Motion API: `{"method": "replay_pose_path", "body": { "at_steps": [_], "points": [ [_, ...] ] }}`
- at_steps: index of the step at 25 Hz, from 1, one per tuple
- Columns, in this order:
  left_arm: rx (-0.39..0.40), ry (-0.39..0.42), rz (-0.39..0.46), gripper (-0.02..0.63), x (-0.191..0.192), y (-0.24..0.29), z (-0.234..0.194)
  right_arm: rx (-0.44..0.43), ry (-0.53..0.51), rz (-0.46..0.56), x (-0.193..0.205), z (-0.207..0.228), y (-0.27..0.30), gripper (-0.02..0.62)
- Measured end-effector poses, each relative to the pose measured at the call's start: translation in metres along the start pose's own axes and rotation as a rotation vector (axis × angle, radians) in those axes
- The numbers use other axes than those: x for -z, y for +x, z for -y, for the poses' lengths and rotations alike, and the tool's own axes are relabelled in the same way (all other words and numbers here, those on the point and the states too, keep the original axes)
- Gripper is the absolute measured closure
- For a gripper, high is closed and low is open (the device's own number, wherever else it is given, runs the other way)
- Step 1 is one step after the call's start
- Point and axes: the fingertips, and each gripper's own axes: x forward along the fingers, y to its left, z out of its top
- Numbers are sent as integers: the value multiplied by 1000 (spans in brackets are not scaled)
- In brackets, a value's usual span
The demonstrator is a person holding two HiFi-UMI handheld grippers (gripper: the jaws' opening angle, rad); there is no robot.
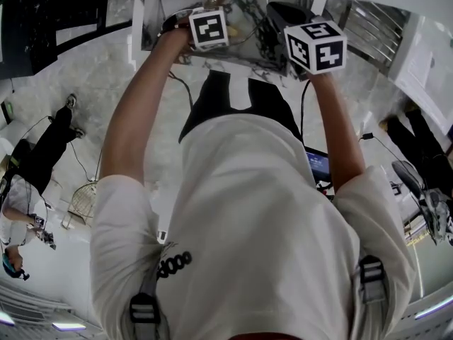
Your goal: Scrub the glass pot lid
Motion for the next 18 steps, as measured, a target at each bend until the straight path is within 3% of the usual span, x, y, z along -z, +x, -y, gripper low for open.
{"method": "replay_pose_path", "body": {
  "at_steps": [7,12,18],
  "points": [
    [-31,-41,-175,554,52,-15,-9,2,5,2,3,-10,-1,592],
    [-90,-5,-278,554,76,-25,-27,10,10,9,5,-10,-3,592],
    [-216,-23,-309,555,82,-39,-63,23,25,18,6,-7,-7,592]
  ]
}}
